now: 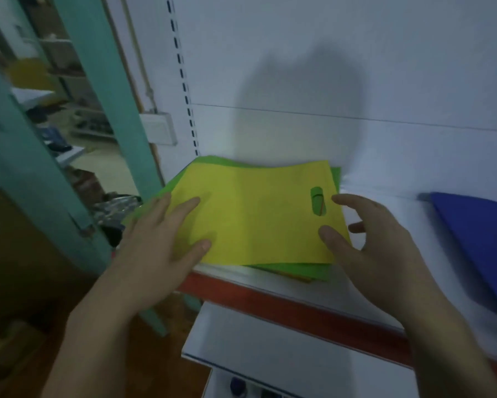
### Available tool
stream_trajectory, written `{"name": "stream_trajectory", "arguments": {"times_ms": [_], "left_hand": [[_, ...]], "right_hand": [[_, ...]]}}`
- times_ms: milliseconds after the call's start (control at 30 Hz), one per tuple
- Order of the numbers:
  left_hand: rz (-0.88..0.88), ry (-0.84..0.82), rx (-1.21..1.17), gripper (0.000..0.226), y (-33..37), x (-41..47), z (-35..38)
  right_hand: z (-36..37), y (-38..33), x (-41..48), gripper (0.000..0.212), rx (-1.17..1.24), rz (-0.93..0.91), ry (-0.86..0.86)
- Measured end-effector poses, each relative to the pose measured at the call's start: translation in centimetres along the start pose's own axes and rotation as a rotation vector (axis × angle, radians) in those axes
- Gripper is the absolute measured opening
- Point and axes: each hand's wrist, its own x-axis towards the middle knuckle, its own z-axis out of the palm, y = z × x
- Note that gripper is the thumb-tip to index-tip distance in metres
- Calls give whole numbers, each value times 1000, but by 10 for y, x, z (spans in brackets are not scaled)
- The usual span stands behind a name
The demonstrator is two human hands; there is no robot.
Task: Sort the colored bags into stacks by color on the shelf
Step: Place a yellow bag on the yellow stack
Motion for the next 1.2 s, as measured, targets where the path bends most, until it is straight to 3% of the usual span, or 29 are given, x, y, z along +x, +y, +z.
{"name": "stream_trajectory", "arguments": {"times_ms": [133, 267, 367, 467, 567, 700, 933, 1000, 1200], "left_hand": [[11, -117, 125, 93, -12, 24, 8], [97, -175, 116, 92, -2, 33, 10], [153, -168, 63, 79, -4, 37, 12], [214, -52, -107, 58, -9, 40, 13], [269, 35, -173, 47, -11, 42, 15], [162, 166, -170, 49, -20, 50, 11], [21, -17, -42, 64, -13, 61, 5], [34, -25, -94, 62, -13, 65, 1], [97, 157, -496, 39, -11, 63, -8]], "right_hand": [[11, -1, -7, 43, 105, 133, 27], [18, -2, -12, 32, 127, 178, 124], [16, -4, -12, 35, 210, 199, 227], [17, -7, -10, 18, 200, 175, 288], [22, -13, -9, 15, 141, 180, 296], [21, -18, -11, 21, -34, 217, 317], [23, -24, -18, 28, -59, 185, 405], [24, -25, -19, 28, -17, 174, 424], [9, -19, -25, 25, 149, 154, 553]]}}
